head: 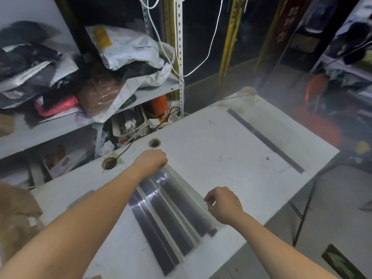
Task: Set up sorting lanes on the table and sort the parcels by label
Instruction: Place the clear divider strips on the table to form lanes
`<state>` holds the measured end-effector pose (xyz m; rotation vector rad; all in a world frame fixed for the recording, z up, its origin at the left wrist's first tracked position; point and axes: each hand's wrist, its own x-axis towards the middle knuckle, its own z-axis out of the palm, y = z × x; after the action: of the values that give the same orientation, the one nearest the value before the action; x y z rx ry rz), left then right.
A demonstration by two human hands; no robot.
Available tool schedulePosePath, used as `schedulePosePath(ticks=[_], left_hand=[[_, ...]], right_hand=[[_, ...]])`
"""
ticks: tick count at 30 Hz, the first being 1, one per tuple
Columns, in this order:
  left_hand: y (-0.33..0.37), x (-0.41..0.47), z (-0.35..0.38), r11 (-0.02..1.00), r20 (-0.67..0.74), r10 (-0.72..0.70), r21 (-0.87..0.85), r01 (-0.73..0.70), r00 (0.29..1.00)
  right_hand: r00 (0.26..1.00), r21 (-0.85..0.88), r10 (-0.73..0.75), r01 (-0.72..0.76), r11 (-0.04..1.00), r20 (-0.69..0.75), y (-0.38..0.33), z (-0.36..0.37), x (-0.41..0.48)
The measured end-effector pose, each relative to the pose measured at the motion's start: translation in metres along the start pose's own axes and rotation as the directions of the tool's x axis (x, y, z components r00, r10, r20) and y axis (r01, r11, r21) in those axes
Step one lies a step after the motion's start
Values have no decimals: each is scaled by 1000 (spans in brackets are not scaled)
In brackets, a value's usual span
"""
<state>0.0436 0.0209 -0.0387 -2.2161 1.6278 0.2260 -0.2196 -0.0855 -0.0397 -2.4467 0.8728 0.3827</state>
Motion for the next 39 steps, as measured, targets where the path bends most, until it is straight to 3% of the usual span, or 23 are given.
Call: schedulePosePath(ticks=[4, 7, 16, 20, 39], left_hand=[[8, 18, -26, 991, 22, -89, -97, 90, 996], [20, 31, -51, 994, -93, -87, -78, 80, 992], [82, 95, -120, 991, -159, -99, -108, 82, 982], [103, 120, -136, 958, -186, -141, -272, 87, 972], [67, 294, -132, 955, -229, 12, -285, -79, 973]], right_hand=[[999, -4, 22, -22, 1000, -23, 35, -18, -11], [998, 11, 44, -43, 999, -52, 67, -35, -25], [981, 61, 85, -76, 995, -176, 165, -86, -67], [975, 75, 103, -90, 993, -196, 192, -103, -73], [951, 61, 259, -253, 966, -171, 208, -116, 44]])
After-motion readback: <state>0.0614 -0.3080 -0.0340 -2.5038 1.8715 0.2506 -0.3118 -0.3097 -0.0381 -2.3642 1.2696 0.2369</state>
